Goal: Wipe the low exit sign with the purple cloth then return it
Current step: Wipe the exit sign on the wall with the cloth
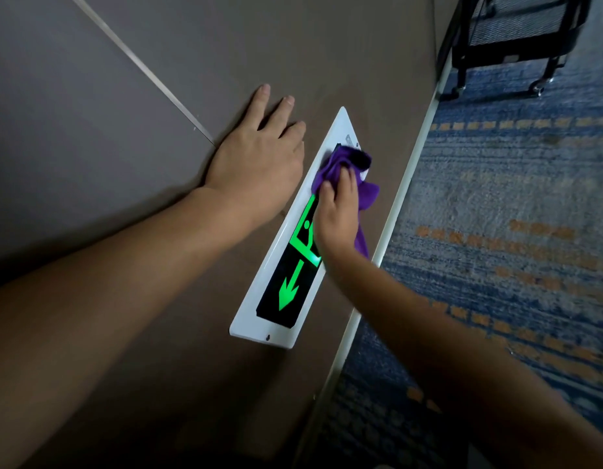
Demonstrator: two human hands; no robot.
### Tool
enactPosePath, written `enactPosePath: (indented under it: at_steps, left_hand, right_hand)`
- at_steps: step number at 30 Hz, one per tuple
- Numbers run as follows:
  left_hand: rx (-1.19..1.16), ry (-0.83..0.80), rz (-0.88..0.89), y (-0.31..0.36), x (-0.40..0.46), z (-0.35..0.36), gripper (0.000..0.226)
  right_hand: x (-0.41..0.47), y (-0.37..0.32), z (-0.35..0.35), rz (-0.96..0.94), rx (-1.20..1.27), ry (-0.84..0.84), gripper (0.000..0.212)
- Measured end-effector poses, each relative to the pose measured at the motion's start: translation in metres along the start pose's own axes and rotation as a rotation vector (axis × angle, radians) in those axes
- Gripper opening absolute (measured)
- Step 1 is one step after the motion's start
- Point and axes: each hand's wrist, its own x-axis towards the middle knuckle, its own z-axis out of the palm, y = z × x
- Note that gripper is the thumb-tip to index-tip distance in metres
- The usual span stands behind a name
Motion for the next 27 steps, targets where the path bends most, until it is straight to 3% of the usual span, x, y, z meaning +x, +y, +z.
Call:
enactPosePath:
  at_steps: [8,14,22,27]
  left_hand:
    - [0.036,0.008,0.016,0.002,0.000,0.002,0.056]
    - [0.057,-0.002,0.029,0.004,-0.001,0.001,0.056]
    - [0.044,-0.008,0.011,0.004,0.001,0.004,0.057]
    - [0.059,-0.001,0.007,0.002,-0.001,0.002,0.059]
  right_hand:
    - [0.050,-0.018,-0.008,0.031,0.010,0.015,0.049]
    - [-0.048,0.019,0.001,-0.055,-0.003,-0.045,0.049]
    - [-0.180,0.061,-0.005,-0.203,-0.057,-0.214,0.020]
    - [-0.209,0.076,-0.008,-0.252,-0.052,-0.275,0.014]
